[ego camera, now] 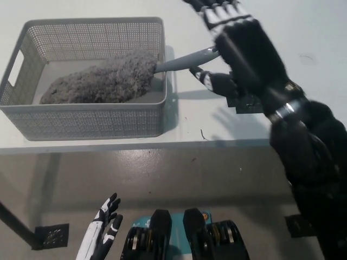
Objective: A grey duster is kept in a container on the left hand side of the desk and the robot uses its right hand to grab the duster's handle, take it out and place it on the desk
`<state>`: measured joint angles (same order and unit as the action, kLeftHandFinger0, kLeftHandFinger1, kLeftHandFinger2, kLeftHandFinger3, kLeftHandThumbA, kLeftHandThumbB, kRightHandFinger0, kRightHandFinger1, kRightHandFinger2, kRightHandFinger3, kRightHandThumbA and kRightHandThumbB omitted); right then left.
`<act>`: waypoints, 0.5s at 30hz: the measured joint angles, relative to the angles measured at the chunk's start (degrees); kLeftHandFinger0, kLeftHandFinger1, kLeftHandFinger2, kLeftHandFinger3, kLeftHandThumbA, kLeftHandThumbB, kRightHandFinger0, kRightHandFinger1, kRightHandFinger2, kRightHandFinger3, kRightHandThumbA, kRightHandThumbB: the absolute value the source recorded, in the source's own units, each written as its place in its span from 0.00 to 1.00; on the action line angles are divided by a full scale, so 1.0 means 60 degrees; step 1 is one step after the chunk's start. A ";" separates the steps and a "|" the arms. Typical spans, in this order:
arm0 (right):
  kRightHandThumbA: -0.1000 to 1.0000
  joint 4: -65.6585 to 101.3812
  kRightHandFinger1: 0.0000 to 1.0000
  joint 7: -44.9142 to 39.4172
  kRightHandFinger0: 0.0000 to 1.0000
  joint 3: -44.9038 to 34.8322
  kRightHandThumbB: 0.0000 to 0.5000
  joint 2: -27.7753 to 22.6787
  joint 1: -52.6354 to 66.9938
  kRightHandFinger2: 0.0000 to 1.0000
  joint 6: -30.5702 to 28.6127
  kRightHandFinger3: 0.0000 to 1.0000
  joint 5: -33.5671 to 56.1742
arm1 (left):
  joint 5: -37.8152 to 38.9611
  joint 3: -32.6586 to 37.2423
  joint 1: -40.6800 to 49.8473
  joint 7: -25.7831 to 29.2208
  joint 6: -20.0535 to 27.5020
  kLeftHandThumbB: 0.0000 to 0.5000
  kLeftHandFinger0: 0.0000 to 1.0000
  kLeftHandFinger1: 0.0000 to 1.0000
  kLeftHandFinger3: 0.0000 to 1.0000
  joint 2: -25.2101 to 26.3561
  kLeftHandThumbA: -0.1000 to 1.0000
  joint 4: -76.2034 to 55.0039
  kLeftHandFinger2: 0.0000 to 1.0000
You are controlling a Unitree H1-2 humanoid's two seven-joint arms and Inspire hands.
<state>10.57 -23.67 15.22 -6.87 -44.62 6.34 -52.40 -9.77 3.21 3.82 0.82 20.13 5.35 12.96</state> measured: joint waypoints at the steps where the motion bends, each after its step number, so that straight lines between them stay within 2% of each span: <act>1: 0.87 -0.0346 1.00 -0.0193 1.00 0.0141 1.00 0.0012 -0.0214 1.00 0.0171 1.00 -0.0191 | -0.0008 0.0003 -0.0003 0.0000 0.0017 0.12 1.00 1.00 1.00 0.0009 0.93 0.0000 1.00; 6: 0.83 -0.1876 1.00 -0.1225 1.00 0.0741 1.00 0.0111 -0.1229 1.00 0.0976 1.00 -0.0987 | -0.0046 0.0012 -0.0022 0.0000 0.0116 0.11 1.00 1.00 1.00 0.0080 0.93 0.0000 1.00; 15: 0.80 -0.4306 1.00 -0.2695 1.00 0.1543 1.00 0.0170 -0.2850 1.00 0.2527 1.00 -0.1968 | -0.0161 0.0092 -0.0166 0.0004 0.0540 0.17 1.00 1.00 1.00 0.0229 0.92 -0.0004 1.00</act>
<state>-15.27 -39.84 24.48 -5.85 -61.72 21.50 -64.21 -10.74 3.76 2.83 0.84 23.36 6.73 12.94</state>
